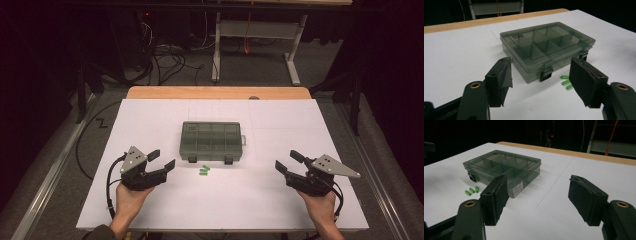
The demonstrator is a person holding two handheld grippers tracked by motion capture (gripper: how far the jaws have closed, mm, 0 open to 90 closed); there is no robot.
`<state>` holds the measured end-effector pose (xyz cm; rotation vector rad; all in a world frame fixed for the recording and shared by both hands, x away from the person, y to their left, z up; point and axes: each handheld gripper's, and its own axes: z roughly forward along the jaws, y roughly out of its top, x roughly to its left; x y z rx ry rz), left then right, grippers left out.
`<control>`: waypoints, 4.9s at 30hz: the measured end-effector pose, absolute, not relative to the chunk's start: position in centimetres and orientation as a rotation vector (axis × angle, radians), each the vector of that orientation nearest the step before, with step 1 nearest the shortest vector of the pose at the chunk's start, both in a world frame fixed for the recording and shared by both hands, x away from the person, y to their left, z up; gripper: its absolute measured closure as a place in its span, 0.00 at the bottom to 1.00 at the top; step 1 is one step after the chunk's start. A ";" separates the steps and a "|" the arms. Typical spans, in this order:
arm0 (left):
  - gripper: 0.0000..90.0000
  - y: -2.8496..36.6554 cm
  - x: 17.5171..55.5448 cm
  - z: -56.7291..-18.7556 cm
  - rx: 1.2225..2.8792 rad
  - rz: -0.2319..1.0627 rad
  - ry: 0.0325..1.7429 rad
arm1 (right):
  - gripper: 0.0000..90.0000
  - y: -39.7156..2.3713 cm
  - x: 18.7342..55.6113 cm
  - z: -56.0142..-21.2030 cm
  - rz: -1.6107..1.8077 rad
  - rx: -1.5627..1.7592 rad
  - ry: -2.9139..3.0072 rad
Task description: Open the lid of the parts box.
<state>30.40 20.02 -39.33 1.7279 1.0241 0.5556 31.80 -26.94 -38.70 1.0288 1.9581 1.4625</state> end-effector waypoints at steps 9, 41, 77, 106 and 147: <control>0.39 19.5 31.0 -39.3 1.734 0.560 1.023 | 0.40 -25.2 32.8 -38.8 1.477 1.007 1.971; 0.43 18.4 34.0 -39.8 1.750 0.559 1.047 | 0.50 -19.7 36.0 -39.8 1.412 1.018 2.101; 0.78 17.6 36.3 -40.6 2.071 0.467 1.149 | 0.95 -17.6 37.9 -41.1 1.106 1.059 2.378; 0.85 16.8 37.2 -41.5 2.159 0.476 1.170 | 1.00 -16.6 38.9 -41.7 1.029 1.075 2.450; 0.77 16.4 37.2 -41.3 2.142 0.472 1.140 | 0.98 -16.5 38.8 -41.5 1.044 1.075 2.430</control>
